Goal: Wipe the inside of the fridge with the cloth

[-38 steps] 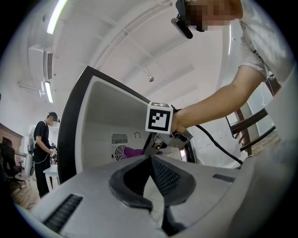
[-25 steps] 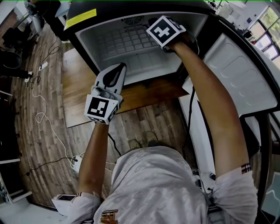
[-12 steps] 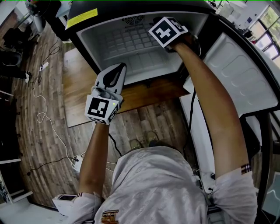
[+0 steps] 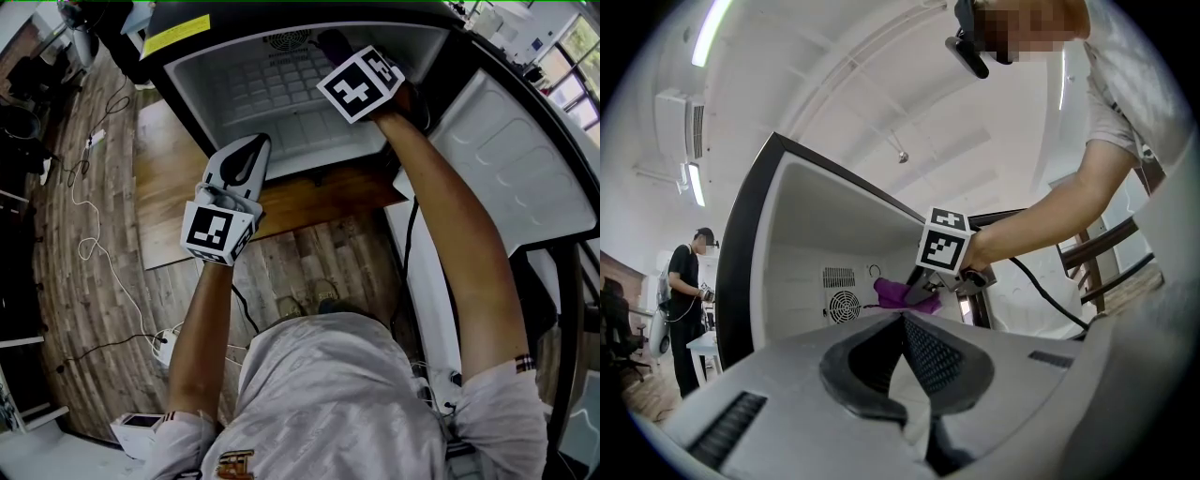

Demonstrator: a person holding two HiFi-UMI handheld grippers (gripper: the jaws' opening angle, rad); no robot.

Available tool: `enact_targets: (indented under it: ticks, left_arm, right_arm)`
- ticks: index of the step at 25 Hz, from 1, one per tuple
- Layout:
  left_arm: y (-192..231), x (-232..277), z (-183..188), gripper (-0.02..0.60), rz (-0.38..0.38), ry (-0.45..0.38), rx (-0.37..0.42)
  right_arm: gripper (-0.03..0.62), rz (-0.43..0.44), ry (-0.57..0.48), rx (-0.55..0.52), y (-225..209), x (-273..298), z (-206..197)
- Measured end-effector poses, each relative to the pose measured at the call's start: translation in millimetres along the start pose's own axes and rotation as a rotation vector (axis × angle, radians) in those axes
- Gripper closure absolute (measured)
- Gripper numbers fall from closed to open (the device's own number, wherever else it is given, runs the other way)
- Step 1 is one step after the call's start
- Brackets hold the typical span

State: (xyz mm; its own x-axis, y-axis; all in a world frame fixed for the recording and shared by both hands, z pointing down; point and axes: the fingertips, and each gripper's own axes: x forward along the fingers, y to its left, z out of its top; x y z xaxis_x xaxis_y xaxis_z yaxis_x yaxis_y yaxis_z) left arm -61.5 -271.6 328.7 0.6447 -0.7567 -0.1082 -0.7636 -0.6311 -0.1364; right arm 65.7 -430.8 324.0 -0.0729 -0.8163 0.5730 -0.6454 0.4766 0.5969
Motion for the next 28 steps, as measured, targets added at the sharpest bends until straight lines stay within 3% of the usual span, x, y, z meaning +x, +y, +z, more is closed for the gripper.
enact_targets:
  ticks: [9, 17, 28]
  left_arm:
    - [6.6, -1.4, 5.7, 0.581, 0.027, -0.018, -0.033]
    - [8.8, -5.0, 26.5, 0.581, 0.051, -0.059, -0.046]
    - [1.4, -20.2, 57.6, 0.581, 0.091, -0.095, -0.068]
  right_arm:
    - [0.479, 0.104, -0.241, 0.098, 28.6, -39.0, 26.1]
    - [0.479, 0.302, -0.561, 0.288, 61.0, -98.0, 41.4]
    - [0.480, 0.513, -0.957, 0.461, 101.7, -166.0, 28.7]
